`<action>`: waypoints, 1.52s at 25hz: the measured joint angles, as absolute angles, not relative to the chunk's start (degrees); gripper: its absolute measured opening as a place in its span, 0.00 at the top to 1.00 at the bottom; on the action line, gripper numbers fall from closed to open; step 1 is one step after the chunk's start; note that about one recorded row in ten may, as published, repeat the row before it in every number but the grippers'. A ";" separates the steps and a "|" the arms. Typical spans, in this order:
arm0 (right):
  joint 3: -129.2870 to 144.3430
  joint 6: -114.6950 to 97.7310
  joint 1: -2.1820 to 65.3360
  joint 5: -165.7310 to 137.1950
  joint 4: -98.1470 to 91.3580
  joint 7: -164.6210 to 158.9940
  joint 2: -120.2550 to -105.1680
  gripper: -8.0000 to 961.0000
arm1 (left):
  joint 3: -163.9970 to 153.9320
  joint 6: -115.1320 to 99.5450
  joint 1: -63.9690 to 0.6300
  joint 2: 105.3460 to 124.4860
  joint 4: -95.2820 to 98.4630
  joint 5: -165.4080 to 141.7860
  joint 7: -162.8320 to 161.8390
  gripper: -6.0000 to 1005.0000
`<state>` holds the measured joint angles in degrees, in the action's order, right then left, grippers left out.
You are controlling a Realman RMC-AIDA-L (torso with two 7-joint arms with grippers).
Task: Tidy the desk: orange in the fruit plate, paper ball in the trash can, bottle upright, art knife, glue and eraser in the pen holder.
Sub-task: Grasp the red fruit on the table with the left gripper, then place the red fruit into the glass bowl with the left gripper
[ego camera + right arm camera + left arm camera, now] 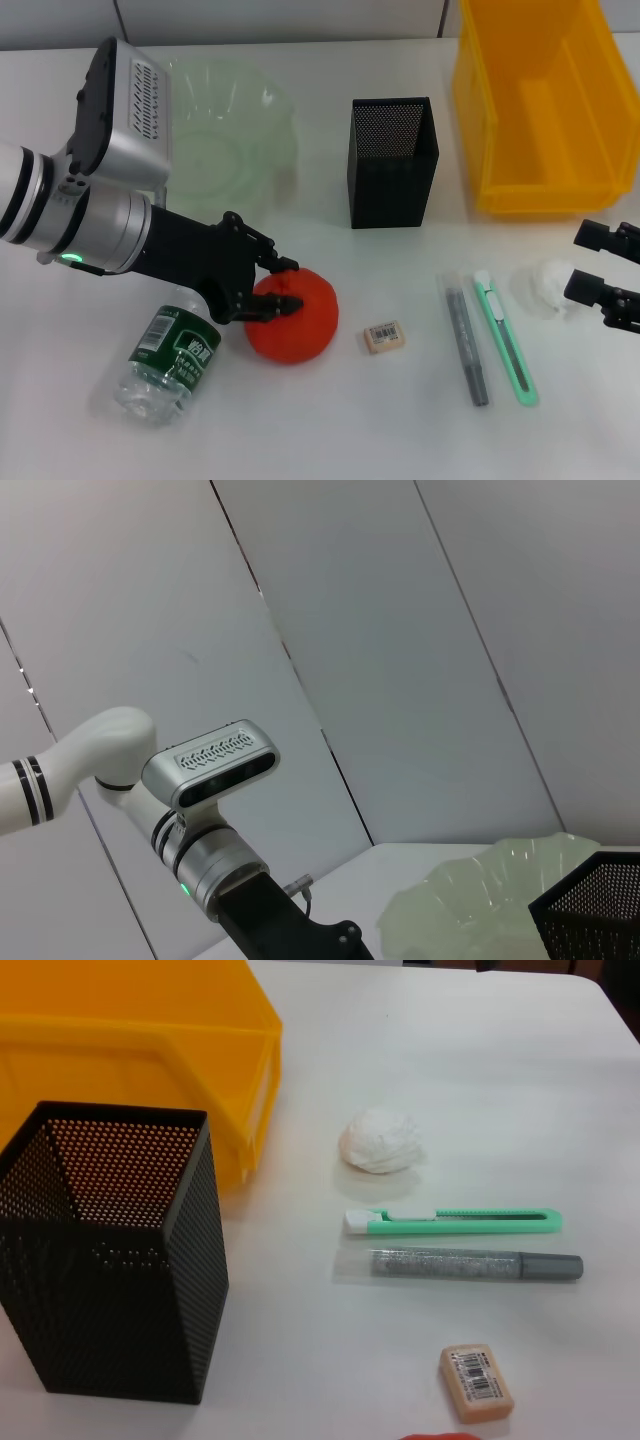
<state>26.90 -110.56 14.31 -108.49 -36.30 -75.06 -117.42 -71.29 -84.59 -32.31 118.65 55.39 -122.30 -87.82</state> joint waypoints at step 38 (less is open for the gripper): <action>25.62 -111.26 14.97 -107.75 -36.33 -75.78 -117.69 0.13 | -42.53 -74.14 -25.89 118.64 52.91 -85.32 -80.18 0.50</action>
